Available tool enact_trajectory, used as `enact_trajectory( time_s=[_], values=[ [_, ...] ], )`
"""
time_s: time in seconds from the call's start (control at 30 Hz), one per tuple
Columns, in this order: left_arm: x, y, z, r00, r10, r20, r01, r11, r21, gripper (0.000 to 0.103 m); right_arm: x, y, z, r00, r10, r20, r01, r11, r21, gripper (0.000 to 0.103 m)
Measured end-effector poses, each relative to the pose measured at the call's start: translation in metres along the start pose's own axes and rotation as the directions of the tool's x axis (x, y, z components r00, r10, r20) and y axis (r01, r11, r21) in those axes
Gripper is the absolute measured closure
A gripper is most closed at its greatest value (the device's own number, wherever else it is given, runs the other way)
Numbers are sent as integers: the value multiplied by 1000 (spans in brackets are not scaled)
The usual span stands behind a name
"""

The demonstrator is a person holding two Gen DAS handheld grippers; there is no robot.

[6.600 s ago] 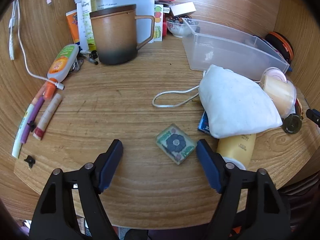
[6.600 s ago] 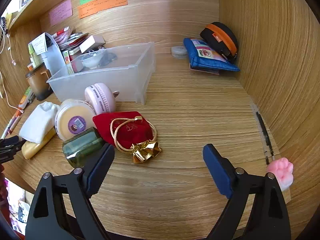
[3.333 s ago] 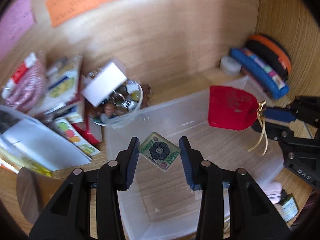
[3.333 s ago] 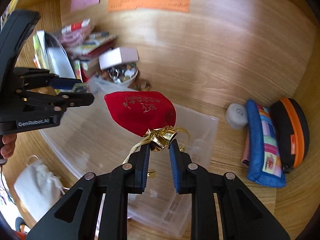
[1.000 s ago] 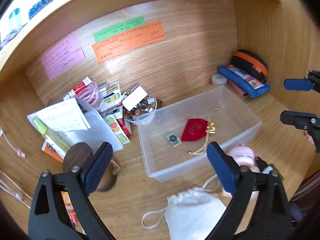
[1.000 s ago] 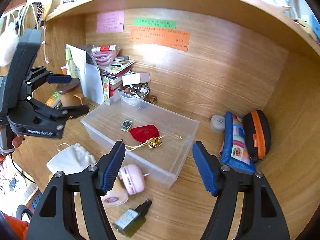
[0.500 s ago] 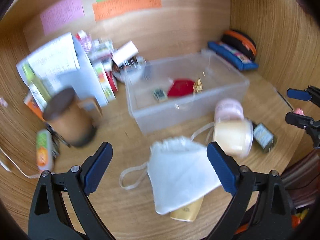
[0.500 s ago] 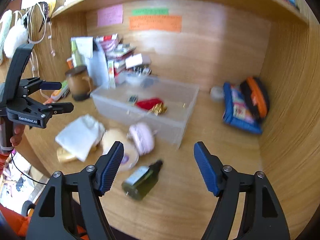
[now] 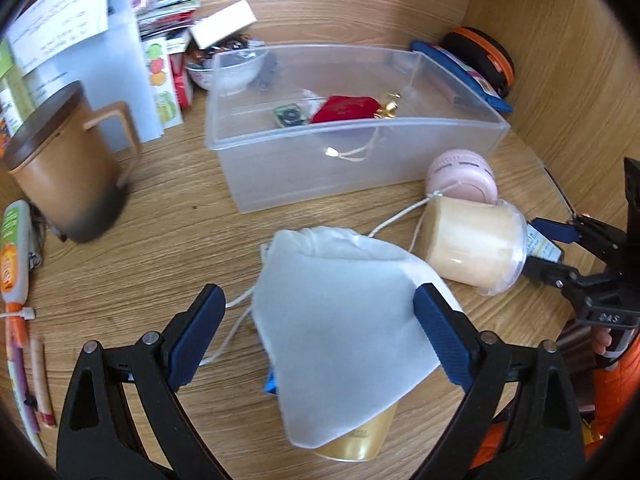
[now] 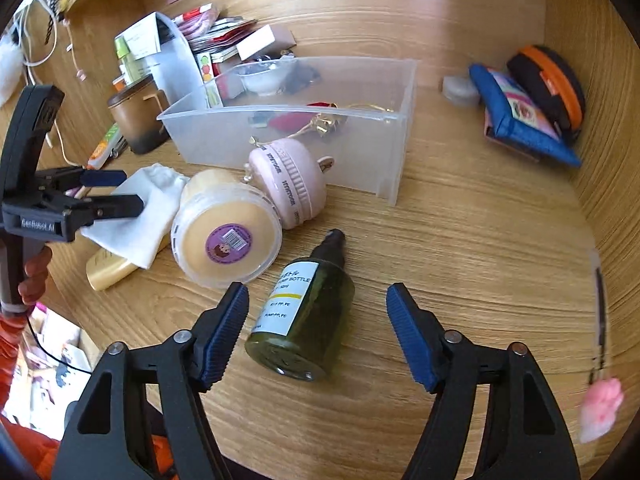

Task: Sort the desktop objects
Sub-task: 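Grasp the green glass bottle with the right gripper while the left grasps the white cloth bag, then carry the green bottle and white cloth bag over the clear bin with both grippers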

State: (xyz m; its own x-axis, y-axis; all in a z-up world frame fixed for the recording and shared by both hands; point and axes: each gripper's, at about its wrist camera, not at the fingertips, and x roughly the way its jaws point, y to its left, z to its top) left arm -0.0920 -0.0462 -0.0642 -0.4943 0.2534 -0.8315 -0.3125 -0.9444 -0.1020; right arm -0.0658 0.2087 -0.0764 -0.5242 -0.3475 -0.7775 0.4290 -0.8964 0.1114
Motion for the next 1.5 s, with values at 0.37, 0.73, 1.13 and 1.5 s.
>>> enact_trajectory(
  time_s=[0.37, 0.73, 1.13, 1.5],
  values=[
    [13, -14, 6, 1000, -5, -2, 5, 999, 35, 39, 4, -5, -9, 1000, -10, 7, 10, 1000, 16, 65],
    [-1, -13, 7, 997, 48, 65, -51, 998, 37, 58, -13, -18, -5, 999, -20, 46, 17, 998, 61, 65],
    [-34, 5, 3, 985, 82, 151, -82, 997, -9, 71, -41, -18, 12, 993, -29, 112, 21, 997, 69, 65],
    [-77, 18, 6, 961, 122, 247, -114, 992, -47, 72, -57, -7, 27, 986, -24, 163, 16, 999, 50, 65]
  ],
)
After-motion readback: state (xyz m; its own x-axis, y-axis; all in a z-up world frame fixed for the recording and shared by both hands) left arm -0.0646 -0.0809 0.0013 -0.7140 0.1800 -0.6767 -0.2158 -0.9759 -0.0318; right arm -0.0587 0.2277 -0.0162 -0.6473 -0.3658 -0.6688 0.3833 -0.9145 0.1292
